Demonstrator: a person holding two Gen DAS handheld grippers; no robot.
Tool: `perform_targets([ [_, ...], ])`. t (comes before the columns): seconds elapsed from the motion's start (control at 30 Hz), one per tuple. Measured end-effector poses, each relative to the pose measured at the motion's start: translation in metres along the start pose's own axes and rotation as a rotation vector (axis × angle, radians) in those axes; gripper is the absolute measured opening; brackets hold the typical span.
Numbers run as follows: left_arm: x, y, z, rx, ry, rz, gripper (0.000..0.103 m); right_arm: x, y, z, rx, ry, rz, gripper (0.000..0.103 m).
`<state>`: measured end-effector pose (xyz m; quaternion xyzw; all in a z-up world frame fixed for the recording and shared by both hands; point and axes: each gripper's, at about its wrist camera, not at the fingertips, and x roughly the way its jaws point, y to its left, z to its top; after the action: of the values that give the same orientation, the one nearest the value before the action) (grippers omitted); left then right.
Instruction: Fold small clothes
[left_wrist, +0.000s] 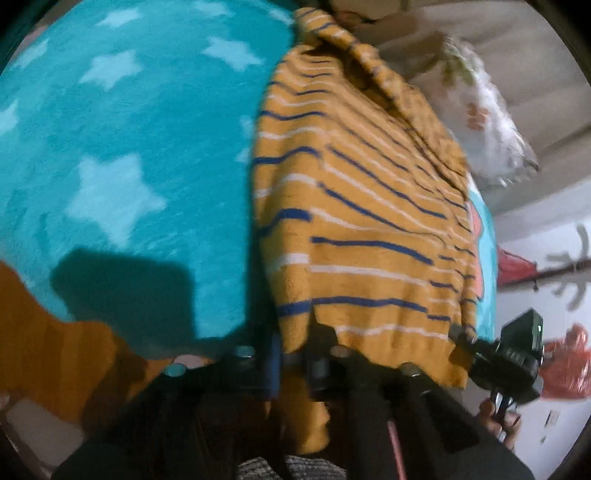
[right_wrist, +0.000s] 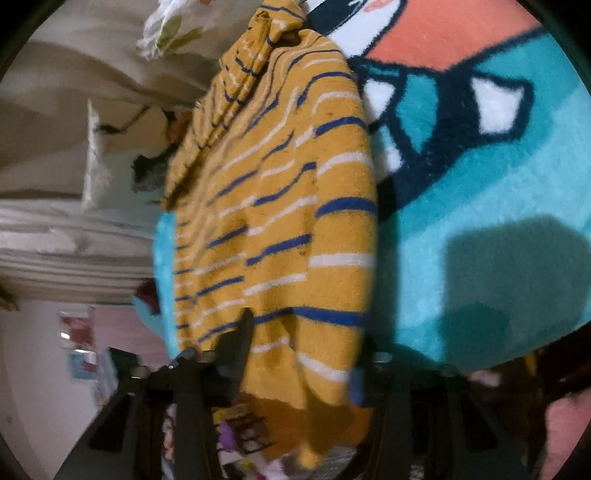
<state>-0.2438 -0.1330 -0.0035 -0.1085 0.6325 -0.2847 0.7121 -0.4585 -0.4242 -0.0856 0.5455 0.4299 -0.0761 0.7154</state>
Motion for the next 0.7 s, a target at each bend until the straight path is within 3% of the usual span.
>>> perform_targets([
  [0.13, -0.016, 0.008, -0.002, -0.083, -0.059, 0.033, 0.007, -0.003, 0.004, 0.004, -0.048, 0.011, -0.046, 0.010],
  [0.37, -0.060, -0.014, -0.040, -0.027, -0.145, 0.028, 0.007, -0.039, 0.003, -0.018, -0.137, 0.017, -0.008, 0.008],
  [0.57, -0.066, -0.012, -0.081, -0.011, -0.104, 0.055, 0.007, -0.079, -0.026, -0.057, -0.124, 0.050, 0.025, 0.008],
  [0.7, -0.051, 0.009, -0.091, -0.105, -0.051, 0.048, 0.007, -0.077, -0.043, -0.068, -0.103, 0.066, 0.025, 0.008],
])
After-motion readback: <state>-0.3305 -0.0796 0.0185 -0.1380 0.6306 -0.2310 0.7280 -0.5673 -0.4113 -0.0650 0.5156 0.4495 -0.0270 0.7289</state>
